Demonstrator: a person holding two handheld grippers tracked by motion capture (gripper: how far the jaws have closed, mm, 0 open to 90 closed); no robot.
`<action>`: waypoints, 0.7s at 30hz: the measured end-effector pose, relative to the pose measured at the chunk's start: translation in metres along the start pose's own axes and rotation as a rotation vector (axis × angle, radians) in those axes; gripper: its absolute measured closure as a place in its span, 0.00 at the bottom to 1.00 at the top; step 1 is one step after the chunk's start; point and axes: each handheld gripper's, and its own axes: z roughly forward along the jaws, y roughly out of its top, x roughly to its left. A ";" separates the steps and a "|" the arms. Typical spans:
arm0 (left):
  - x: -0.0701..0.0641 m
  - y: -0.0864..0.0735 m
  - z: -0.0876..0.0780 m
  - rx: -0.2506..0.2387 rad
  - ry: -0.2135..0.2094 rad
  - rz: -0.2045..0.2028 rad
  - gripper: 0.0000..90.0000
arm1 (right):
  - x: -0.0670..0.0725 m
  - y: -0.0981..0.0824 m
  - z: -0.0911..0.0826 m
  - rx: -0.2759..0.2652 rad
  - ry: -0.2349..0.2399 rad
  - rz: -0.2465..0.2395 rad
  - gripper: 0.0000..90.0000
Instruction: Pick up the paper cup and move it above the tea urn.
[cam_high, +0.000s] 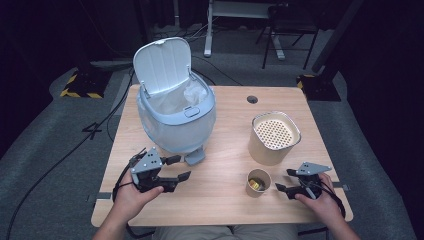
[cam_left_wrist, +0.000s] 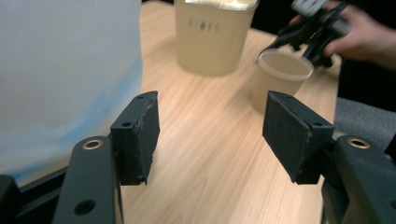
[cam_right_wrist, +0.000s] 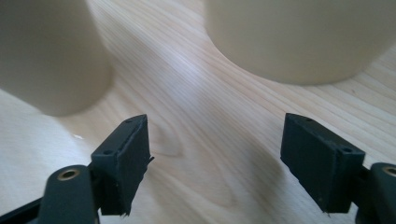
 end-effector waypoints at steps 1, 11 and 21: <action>0.001 -0.005 0.003 0.014 -0.003 -0.008 0.41 | 0.001 0.001 -0.003 -0.005 0.015 0.000 0.27; 0.021 -0.047 0.027 0.184 0.102 -0.080 0.37 | 0.024 0.010 -0.021 -0.052 0.099 -0.061 0.24; 0.018 -0.064 0.049 0.310 0.174 -0.032 0.32 | 0.050 0.018 -0.016 -0.073 0.162 -0.122 0.20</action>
